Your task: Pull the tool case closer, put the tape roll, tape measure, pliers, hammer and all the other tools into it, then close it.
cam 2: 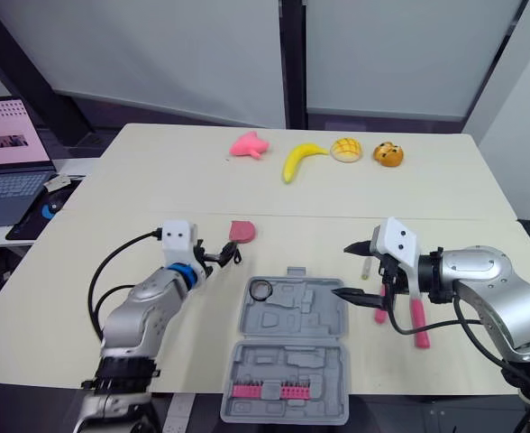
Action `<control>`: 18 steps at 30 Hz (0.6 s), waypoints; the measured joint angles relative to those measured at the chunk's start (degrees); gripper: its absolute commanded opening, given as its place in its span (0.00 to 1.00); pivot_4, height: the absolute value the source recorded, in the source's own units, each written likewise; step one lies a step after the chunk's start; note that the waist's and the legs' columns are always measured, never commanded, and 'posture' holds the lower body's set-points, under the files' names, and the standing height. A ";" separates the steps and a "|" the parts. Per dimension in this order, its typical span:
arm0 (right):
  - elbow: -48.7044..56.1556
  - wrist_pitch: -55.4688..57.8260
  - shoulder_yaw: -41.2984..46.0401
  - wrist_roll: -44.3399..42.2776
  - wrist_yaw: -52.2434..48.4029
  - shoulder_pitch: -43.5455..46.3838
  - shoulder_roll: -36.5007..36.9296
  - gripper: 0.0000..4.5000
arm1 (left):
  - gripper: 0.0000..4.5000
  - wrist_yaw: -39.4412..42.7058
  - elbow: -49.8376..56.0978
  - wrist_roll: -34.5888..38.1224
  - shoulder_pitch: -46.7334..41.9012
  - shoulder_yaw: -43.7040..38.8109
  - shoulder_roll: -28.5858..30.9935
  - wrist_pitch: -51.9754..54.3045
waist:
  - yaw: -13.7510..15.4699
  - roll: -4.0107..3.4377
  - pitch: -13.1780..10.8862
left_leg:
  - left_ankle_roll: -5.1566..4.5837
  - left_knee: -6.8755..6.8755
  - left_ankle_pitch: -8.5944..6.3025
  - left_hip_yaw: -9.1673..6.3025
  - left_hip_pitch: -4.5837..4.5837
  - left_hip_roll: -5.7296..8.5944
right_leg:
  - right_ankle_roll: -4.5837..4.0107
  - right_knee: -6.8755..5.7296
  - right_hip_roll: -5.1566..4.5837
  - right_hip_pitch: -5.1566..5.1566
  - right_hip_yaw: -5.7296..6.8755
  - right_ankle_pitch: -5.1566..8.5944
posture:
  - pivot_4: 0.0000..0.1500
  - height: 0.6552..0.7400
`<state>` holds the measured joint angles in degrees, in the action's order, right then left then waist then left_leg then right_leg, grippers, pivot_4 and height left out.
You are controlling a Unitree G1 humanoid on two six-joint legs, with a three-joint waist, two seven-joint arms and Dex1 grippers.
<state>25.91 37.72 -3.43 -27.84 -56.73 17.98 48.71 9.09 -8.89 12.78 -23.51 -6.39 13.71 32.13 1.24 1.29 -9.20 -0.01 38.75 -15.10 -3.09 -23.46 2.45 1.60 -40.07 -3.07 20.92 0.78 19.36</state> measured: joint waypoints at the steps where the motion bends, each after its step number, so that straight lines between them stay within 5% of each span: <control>1: 0.03 0.06 -0.01 0.01 0.07 -0.02 0.01 1.00 | 0.99 -0.65 -2.51 -0.72 -1.59 0.38 -0.32 -0.28 | -0.03 0.00 0.00 | 0.01 0.00 0.00 0.01 0.00 0.00 | 0.00 0.00 0.00 0.00 0.00 0.00 | 1.00 0.76; 11: 0.62 0.35 -0.07 0.00 0.46 -0.73 0.15 1.00 | 0.99 -2.08 -18.77 -4.67 -9.01 1.74 -2.32 -2.93 | -0.10 0.02 -0.01 | 0.10 0.01 0.06 0.01 -0.06 0.00 | 0.00 -0.02 -0.01 0.09 -0.01 0.00 | 1.00 0.76; 18: 0.91 0.35 -0.07 -0.01 0.49 -0.82 0.25 1.00 | 0.53 -2.06 -20.97 -4.94 -10.58 0.81 -2.75 -2.89 | -0.05 0.02 -0.01 | 0.11 0.02 0.06 0.01 -0.06 0.01 | 0.01 -0.03 -0.02 0.09 -0.02 0.00 | 1.00 0.76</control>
<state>26.82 38.07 -3.50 -27.84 -56.24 17.16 48.96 7.03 -29.86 7.84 -34.08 -5.57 10.96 29.23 1.19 1.31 -9.21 0.10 38.77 -15.04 -3.08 -23.52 2.46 1.60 -40.09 -3.09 21.01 0.76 19.36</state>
